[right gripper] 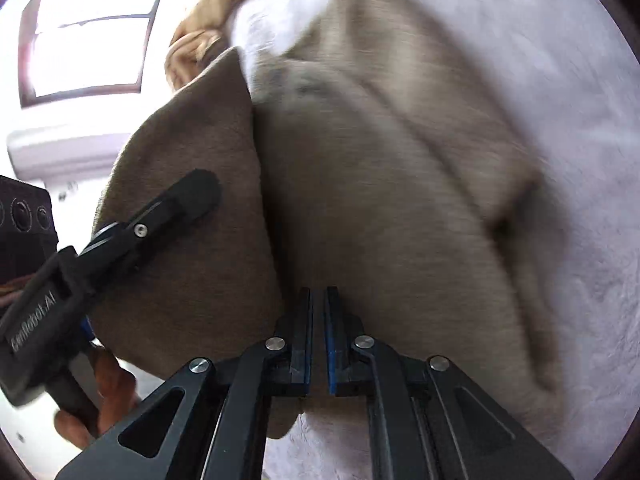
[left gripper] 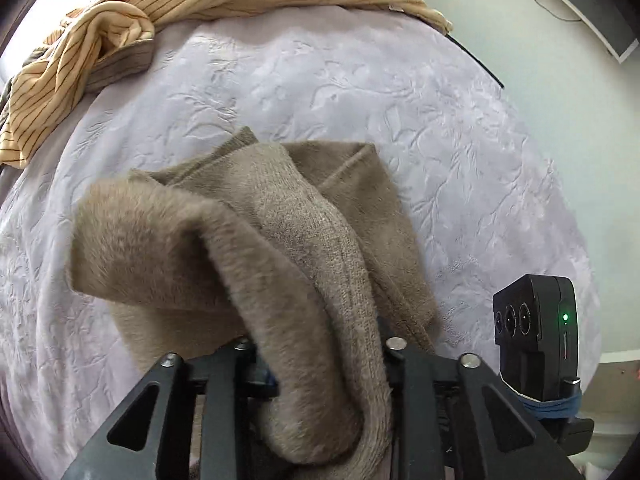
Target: Fold small clothes
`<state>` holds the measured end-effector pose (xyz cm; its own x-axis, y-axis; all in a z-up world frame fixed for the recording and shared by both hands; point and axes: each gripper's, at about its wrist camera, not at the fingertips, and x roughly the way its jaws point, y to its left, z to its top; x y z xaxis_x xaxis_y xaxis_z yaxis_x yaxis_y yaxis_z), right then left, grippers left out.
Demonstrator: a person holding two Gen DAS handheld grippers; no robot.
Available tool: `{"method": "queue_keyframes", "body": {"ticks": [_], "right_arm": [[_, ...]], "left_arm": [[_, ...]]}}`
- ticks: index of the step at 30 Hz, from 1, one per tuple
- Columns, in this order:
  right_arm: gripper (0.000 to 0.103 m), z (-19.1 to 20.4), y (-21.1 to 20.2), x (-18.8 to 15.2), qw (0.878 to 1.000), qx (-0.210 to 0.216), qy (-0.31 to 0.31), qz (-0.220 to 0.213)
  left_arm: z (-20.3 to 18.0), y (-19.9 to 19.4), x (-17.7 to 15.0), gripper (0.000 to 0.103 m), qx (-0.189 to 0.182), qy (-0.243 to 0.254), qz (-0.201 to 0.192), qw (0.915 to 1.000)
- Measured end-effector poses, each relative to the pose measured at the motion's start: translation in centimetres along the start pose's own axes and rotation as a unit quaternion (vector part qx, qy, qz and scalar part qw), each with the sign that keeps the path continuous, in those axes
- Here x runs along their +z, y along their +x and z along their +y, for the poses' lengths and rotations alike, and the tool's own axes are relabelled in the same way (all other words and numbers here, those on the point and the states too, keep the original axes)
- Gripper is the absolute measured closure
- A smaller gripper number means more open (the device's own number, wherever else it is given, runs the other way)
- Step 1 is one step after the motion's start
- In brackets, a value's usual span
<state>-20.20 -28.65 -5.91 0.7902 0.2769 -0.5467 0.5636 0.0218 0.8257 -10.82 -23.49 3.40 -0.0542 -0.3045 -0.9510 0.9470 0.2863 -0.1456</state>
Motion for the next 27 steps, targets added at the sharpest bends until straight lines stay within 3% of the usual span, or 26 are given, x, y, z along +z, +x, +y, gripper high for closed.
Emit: {"method": "queue_keyframes", "body": {"ticks": [3,8,12,17,20,21,23,24,27], "right_arm": [[0.095,-1.3,0.0,0.2,0.999,0.034,0.026,-0.003],[0.095,-2.1,0.6,0.2,0.998,0.052,0.036,0.002],[0.095,-2.5,0.0,0.7,0.995,0.074,0.06,-0.004],[0.094,-4.0,-1.8,1.3,0.984,0.144,0.101,-0.034],[0.094,-5.2,-2.7,1.6,0.969,0.197,0.14,-0.053],[0.094,-5.6,-3.0,1.8,0.965,0.21,0.148,-0.059],[0.088,-5.8,-3.4,2.0,0.962,0.216,0.153,-0.061],[0.075,-5.7,-3.5,2.2,0.963,0.215,0.151,-0.059],[0.052,-5.6,-4.1,2.5,0.963,0.223,0.141,-0.058]], "left_arm": [[-0.1,-0.8,-0.2,0.053,-0.028,-0.005,-0.016,0.9995],[-3.1,-2.9,0.7,0.052,-0.029,0.05,-0.049,0.9971],[-1.5,-5.6,0.8,0.043,-0.068,0.011,-0.086,0.994],[4.1,-7.0,-0.8,0.042,-0.001,-0.046,-0.096,0.9943],[7.8,-6.7,-3.0,0.01,0.049,-0.082,-0.09,0.9914],[9.0,-6.5,-3.8,0.009,0.067,-0.095,-0.093,0.9888],[10.8,-5.9,-4.9,0.009,0.072,-0.118,-0.084,0.9869],[11.6,-5.5,-5.5,0.009,0.071,-0.132,-0.078,0.9855],[13.1,-4.2,-6.7,0.009,0.08,-0.161,-0.061,0.9818]]}}
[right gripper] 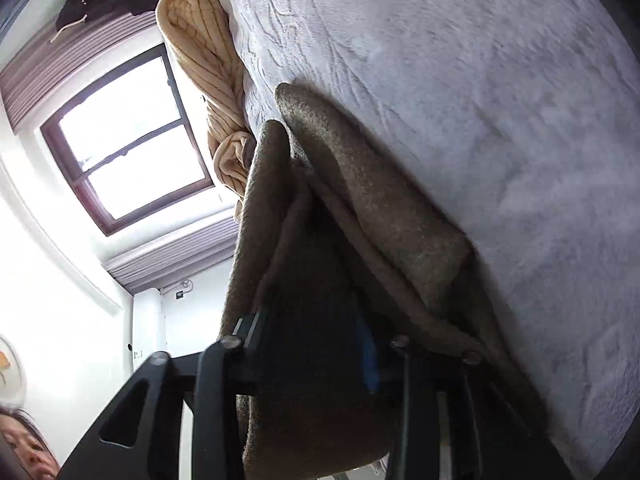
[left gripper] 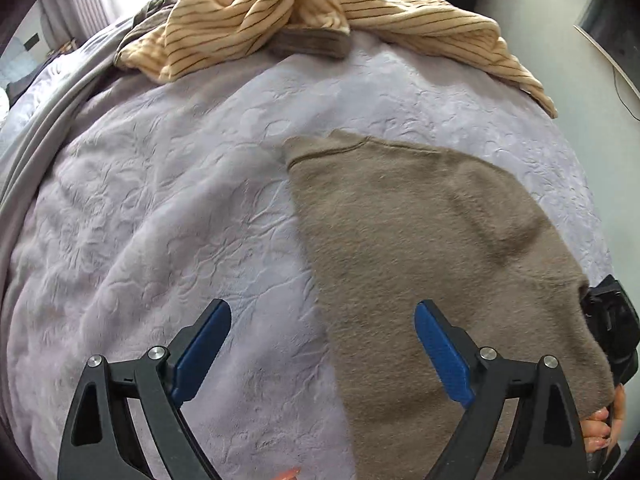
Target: Fold small clothes
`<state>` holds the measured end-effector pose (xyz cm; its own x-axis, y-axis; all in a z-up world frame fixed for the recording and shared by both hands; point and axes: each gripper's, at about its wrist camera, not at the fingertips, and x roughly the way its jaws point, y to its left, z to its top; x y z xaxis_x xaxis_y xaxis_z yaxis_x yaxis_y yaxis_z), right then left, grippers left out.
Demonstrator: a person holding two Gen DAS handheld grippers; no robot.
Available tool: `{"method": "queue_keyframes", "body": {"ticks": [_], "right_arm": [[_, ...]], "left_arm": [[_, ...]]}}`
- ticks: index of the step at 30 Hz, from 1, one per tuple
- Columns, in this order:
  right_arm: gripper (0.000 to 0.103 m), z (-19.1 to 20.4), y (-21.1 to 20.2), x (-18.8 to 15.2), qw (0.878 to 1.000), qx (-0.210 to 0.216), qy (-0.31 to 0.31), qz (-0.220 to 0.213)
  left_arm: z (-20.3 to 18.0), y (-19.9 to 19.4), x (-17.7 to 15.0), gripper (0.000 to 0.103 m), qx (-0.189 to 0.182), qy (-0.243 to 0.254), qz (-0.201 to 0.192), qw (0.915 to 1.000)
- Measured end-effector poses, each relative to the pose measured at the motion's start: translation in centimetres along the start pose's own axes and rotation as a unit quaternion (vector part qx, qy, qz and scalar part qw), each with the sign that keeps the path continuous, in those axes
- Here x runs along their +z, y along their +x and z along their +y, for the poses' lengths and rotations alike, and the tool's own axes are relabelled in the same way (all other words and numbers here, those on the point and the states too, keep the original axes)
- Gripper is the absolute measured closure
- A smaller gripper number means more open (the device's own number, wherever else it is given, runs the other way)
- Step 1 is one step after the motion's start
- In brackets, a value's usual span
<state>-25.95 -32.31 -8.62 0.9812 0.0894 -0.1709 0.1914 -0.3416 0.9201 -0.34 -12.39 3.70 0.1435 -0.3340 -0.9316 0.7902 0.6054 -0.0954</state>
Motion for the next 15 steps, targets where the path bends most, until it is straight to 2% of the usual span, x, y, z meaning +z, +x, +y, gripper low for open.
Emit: {"method": "queue_keyframes", "body": {"ticks": [1,3,4,7,10,11,12,13,14,15], "right_arm": [[0.049,0.1,-0.1,0.1,1.0,0.01,0.001,-0.001],[0.028,0.3,-1.4,0.3,0.999,0.04,0.004,-0.004],[0.026,0.7,-1.3,0.5,0.999,0.041,0.001,-0.004],[0.024,2.5,0.4,1.2,0.998,-0.031,-0.046,0.036],[0.026,5.2,2.9,1.9,0.984,-0.114,-0.114,0.076],[0.032,5.8,3.6,1.4,0.974,-0.153,-0.143,0.09],[0.049,6.7,4.6,1.2,0.96,-0.194,-0.174,0.098],[0.063,8.0,5.8,1.0,0.94,-0.244,-0.213,0.104],[0.088,9.1,6.9,0.7,0.916,-0.289,-0.256,0.111],[0.088,10.0,7.5,0.2,0.896,-0.311,-0.296,0.109]], "left_arm": [[0.3,0.2,-0.3,0.009,0.0,-0.005,0.005,1.0],[1.1,0.7,-0.7,0.009,0.001,-0.021,0.012,0.9997],[1.3,1.2,-0.6,0.009,0.0,-0.027,0.018,0.9995],[2.0,2.6,-0.7,0.009,-0.007,-0.044,0.043,0.9981],[2.6,3.7,-0.8,0.009,-0.004,-0.055,0.053,0.9971],[2.6,3.8,-0.8,0.009,0.0,-0.056,0.05,0.9971],[2.5,3.8,-0.8,0.009,0.005,-0.057,0.043,0.9974],[2.3,3.7,-0.7,0.009,0.006,-0.054,0.035,0.9979],[2.1,3.6,-0.7,0.009,0.007,-0.053,0.031,0.9981],[1.8,3.4,-0.6,0.009,0.009,-0.051,0.026,0.9983]]}}
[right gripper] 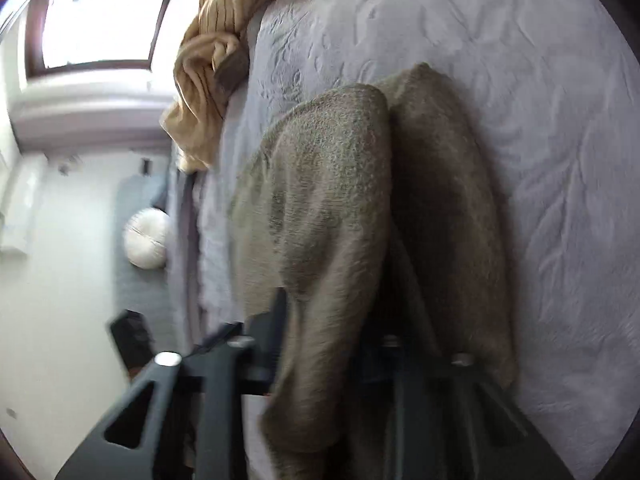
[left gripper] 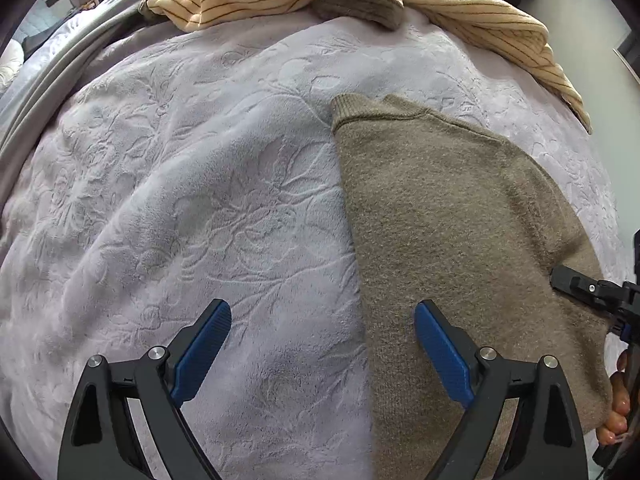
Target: Fold small clothes
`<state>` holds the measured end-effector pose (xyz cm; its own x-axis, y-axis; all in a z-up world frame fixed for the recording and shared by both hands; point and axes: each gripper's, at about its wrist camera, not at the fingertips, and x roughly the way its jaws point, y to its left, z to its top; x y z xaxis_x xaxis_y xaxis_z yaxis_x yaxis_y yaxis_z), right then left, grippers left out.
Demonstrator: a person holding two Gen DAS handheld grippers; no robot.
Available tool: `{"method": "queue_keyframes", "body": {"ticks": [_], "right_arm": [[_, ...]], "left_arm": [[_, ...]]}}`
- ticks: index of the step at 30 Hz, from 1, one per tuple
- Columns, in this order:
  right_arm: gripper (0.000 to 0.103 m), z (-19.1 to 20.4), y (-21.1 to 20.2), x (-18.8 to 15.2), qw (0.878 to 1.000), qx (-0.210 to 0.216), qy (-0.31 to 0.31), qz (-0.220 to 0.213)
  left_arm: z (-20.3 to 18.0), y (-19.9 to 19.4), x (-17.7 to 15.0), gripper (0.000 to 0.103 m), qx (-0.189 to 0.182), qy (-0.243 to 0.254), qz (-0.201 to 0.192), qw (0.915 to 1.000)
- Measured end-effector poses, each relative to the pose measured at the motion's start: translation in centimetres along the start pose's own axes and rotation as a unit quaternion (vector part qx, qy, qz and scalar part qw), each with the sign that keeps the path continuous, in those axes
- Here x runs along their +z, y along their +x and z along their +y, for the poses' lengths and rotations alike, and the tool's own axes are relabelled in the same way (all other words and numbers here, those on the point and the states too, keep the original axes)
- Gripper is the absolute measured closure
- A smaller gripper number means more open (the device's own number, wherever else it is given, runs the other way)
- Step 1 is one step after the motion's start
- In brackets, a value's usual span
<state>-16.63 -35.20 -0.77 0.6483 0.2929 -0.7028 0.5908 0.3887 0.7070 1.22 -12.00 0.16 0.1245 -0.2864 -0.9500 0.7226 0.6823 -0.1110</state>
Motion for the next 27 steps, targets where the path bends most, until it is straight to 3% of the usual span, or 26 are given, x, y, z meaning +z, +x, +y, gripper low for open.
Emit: {"method": "queue_keyframes", "body": {"ticks": [2,5,7,10,12,13,15,20,25,27], "right_arm": [[0.088,3.0,-1.9,-0.7,0.996,-0.025,-0.082,-0.033],[0.088,3.9,-4.3,-0.8,0.992,-0.028,-0.103,-0.074],[0.088,1.4,-4.3,-1.0,0.994,-0.039,-0.076,-0.063],[0.088,-2.6,-1.0,0.4,0.998,-0.055,-0.036,-0.024],[0.086,-3.9,-0.6,0.4,0.998,-0.048,-0.007,-0.026],[0.085,-3.8,-1.0,0.6,0.998,-0.045,0.006,-0.033],[0.066,-3.9,-2.3,0.4,0.996,-0.077,0.022,-0.044],[0.065,-2.9,-6.2,-1.3,0.993,-0.103,0.005,-0.053],[0.065,0.4,-8.4,-3.9,0.995,-0.084,-0.04,-0.045],[0.054,1.1,-7.2,-4.7,0.995,-0.085,-0.053,-0.014]], "left_arm": [[-0.6,-0.7,0.1,0.009,-0.005,0.002,-0.018,0.9998],[-1.8,-0.8,-0.1,0.009,-0.013,0.017,-0.025,0.9995],[-2.6,0.1,-0.6,0.009,-0.005,0.032,-0.019,0.9993],[-3.2,1.2,-1.2,0.009,-0.005,0.035,-0.014,0.9993],[-3.0,1.3,-1.3,0.009,-0.01,0.027,-0.012,0.9995],[-2.9,1.2,-1.3,0.009,-0.01,0.027,-0.011,0.9995],[-2.5,0.7,-1.3,0.009,-0.014,0.031,-0.007,0.9994],[-1.6,-1.3,-2.1,0.009,-0.01,0.045,-0.01,0.9989],[-2.1,-1.5,-4.6,0.009,-0.014,0.065,0.01,0.9977],[-2.4,-1.3,-5.7,0.009,-0.025,0.063,0.018,0.9975]]}}
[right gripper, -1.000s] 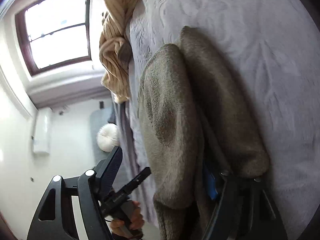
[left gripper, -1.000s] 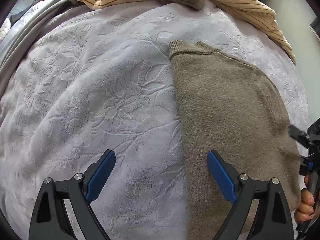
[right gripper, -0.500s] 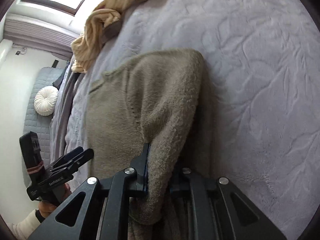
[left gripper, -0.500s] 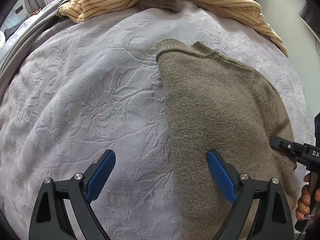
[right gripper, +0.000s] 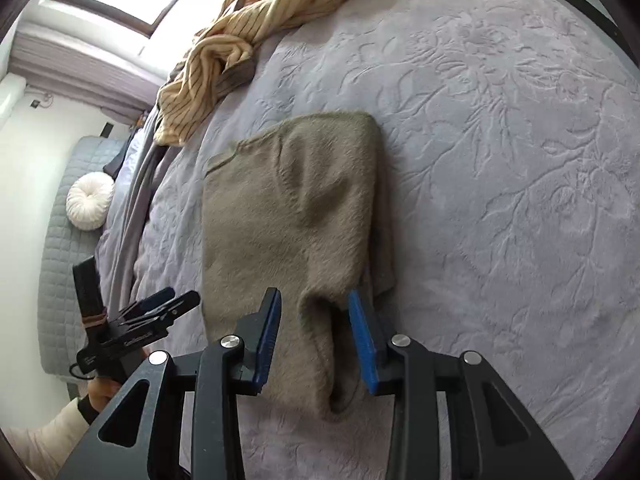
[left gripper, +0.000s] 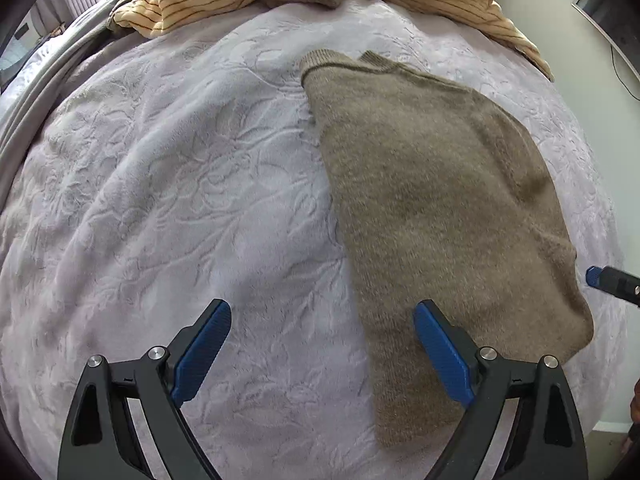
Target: Fold small clothes
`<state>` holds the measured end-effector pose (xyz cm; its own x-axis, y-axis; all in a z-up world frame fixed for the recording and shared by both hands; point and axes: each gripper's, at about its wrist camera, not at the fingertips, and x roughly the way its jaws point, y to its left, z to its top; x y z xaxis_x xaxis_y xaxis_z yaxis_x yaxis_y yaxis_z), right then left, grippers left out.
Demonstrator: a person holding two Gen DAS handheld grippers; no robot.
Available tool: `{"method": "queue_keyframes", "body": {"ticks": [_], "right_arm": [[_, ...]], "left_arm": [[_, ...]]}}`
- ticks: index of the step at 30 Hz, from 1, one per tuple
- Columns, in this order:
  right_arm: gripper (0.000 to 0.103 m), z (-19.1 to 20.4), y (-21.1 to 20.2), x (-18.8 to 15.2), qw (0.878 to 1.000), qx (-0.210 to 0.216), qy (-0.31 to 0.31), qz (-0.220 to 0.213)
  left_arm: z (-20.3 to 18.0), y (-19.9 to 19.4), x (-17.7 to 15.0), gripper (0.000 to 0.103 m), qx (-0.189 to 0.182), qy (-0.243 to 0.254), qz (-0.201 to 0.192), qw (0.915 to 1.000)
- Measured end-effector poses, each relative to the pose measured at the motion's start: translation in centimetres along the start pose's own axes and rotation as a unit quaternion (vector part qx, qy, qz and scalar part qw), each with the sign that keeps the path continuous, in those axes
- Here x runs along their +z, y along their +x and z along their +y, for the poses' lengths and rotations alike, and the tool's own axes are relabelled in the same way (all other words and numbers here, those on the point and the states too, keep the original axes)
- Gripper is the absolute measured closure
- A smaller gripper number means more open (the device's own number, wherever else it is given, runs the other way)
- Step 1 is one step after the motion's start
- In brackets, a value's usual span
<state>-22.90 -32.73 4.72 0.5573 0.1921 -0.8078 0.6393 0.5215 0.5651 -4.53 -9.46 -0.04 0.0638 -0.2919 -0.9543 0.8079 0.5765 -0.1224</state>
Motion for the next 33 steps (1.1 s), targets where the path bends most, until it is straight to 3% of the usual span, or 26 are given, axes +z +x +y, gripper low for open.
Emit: {"method": "queue_keyframes", "body": {"ticks": [2,4,10,16,21,25,29,33], "right_arm": [[0.055,0.4,1.6,-1.2,0.999,-0.021,-0.02,0.03],[0.098,0.4,2.7,-2.3,0.998,-0.044,-0.025,0.049],[0.096,-2.1,4.5,-4.0,0.996,-0.072,-0.002,0.055],[0.091,-4.2,3.4,-5.3,0.995,-0.061,0.057,0.048],[0.091,-2.4,0.7,-5.2,0.996,-0.073,0.042,0.014],[0.09,0.3,-0.1,-4.3,0.999,-0.04,0.008,-0.01],[0.09,1.7,2.6,-3.8,0.999,-0.044,-0.018,0.022],[0.091,0.0,5.8,-4.2,0.995,-0.073,0.005,0.061]], "left_arm": [[-0.4,0.6,-1.0,0.009,-0.003,-0.001,0.012,0.9999],[-0.7,1.2,-2.0,0.009,-0.002,-0.002,0.019,0.9998],[-0.8,2.2,-4.1,0.009,-0.002,-0.006,0.029,0.9996],[-1.0,1.9,-4.2,0.009,0.006,-0.009,0.029,0.9995],[-1.3,1.5,-4.0,0.009,0.015,-0.014,0.031,0.9993],[-1.8,1.0,-4.3,0.009,0.023,-0.013,0.033,0.9991],[-2.0,0.8,-4.2,0.009,0.027,-0.02,0.036,0.9988],[-2.0,0.7,-4.4,0.009,0.025,-0.023,0.038,0.9987]]}}
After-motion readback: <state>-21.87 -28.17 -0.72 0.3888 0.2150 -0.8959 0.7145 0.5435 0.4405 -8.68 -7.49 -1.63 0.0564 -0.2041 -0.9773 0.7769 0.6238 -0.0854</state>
